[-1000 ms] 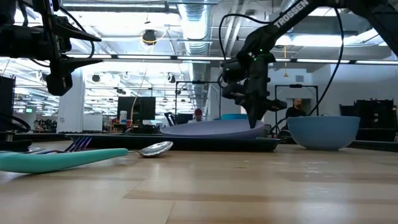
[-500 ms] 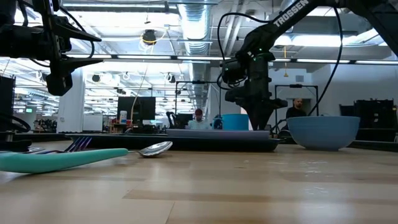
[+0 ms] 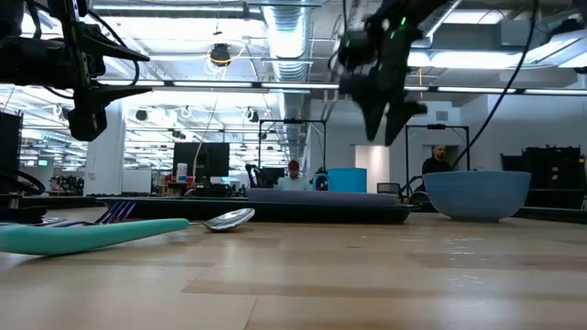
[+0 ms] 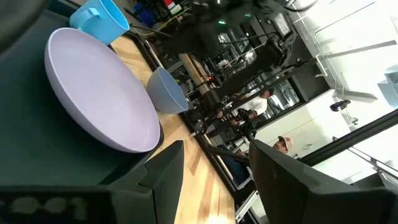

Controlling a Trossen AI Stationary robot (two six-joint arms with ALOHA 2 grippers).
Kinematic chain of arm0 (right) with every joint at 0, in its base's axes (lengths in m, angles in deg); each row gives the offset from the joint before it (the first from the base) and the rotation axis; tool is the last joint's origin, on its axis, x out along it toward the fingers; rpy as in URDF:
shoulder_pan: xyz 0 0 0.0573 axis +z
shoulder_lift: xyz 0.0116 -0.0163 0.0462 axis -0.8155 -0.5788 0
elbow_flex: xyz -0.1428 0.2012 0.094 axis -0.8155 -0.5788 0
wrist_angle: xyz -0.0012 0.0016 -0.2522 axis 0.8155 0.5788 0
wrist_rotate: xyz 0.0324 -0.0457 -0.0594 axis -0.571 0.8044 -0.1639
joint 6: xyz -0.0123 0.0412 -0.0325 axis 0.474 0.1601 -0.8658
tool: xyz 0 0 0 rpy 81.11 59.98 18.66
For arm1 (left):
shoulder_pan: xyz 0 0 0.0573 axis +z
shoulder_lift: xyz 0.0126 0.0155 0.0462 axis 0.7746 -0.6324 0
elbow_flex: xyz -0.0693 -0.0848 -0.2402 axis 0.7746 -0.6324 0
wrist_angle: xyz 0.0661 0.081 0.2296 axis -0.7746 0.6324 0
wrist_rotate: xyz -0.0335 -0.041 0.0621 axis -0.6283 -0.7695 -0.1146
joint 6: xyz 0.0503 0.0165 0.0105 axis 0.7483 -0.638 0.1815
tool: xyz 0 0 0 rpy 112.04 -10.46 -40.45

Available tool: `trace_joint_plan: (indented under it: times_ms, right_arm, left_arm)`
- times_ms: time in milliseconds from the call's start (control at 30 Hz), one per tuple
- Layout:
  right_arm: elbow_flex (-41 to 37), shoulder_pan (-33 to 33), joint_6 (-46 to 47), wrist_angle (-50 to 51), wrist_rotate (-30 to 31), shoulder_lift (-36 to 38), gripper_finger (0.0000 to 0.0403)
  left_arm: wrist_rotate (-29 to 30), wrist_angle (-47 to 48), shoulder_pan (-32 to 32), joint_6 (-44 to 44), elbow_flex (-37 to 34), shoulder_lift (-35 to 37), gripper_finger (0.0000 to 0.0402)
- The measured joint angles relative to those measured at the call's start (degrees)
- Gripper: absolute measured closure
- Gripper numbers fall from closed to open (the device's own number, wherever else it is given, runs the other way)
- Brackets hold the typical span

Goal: Set up tray
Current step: Put the blue bowl on top of the purple plate on the black tray

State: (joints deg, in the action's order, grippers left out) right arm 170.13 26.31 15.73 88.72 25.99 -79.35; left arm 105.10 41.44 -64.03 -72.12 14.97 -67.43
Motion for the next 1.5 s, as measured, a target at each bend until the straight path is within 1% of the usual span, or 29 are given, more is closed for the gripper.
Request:
trace_joint_plan:
  times_ms: [133, 267, 400, 533, 633, 733, 800, 1000, 1067, 1200, 1367, 1433, 1500]
  right_arm:
    - [0.0, 5.1, 1.2, 6.1, 0.3, 4.6, 0.0201]
    - [0.0, 11.5, 3.9, 12.6, 3.4, 7.2, 0.0208]
    - [-2.4, 16.8, 7.9, 15.2, 5.6, 8.9, 0.0215]
    - [-8.6, 19.5, 12.8, 15.0, 5.2, 11.0, 0.0220]
    - [-13.7, 20.1, 16.3, 13.7, 4.0, 12.4, 0.0224]
    - [-17.8, 20.1, 17.8, 8.6, 1.5, 13.5, 0.0227]
    - [-19.4, 20.1, 18.1, 5.5, 0.8, 13.7, 0.0229]
    - [-22.2, 18.7, 17.2, 3.1, 1.0, 12.9, 0.0234]
    - [-23.0, 17.7, 15.5, 3.0, 1.0, 12.6, 0.0235]
    - [-24.9, 16.3, 13.7, -0.2, -0.9, 11.6, 0.0235]
    - [-26.2, 15.3, 11.4, -1.0, -1.0, 10.3, 0.0235]
    - [-25.9, 15.0, 11.2, -1.4, -1.0, 9.4, 0.0239]
    - [-26.1, 14.6, 10.4, -1.2, -1.0, 8.5, 0.0252]
  left_arm:
    - [0.0, 0.0, 0.0, 0.0, 0.0, 0.0, 0.0230]
    - [-0.1, 0.0, 0.0, 0.8, 0.0, 0.0, 0.0230]
    - [-4.6, 0.2, 0.0, 7.3, 0.0, -0.1, 0.0230]
    - [-7.5, 0.2, 0.0, 11.8, 0.0, -1.2, 0.0230]
    - [-7.6, 0.2, 0.0, 13.9, 0.0, -1.9, 0.0230]
    - [-7.3, 0.2, 0.0, 15.0, 0.0, -1.9, 0.0230]
    - [-7.3, 0.2, 0.0, 15.1, 0.0, -1.9, 0.0230]
    - [-7.2, 0.2, 0.0, 15.1, 0.0, -1.9, 0.0230]
    - [-7.2, 0.1, 0.0, 15.1, 0.0, -1.9, 0.0230]
    - [-7.1, 0.1, 0.0, 15.1, 0.0, -1.9, 0.0230]
    - [-6.9, 0.1, 0.0, 15.1, 0.0, -1.9, 0.0230]
    - [-6.9, 0.2, 0.0, 14.9, 0.0, -1.9, 0.0230]
    - [-6.9, 0.2, 0.0, 14.6, 0.0, -1.9, 0.0230]
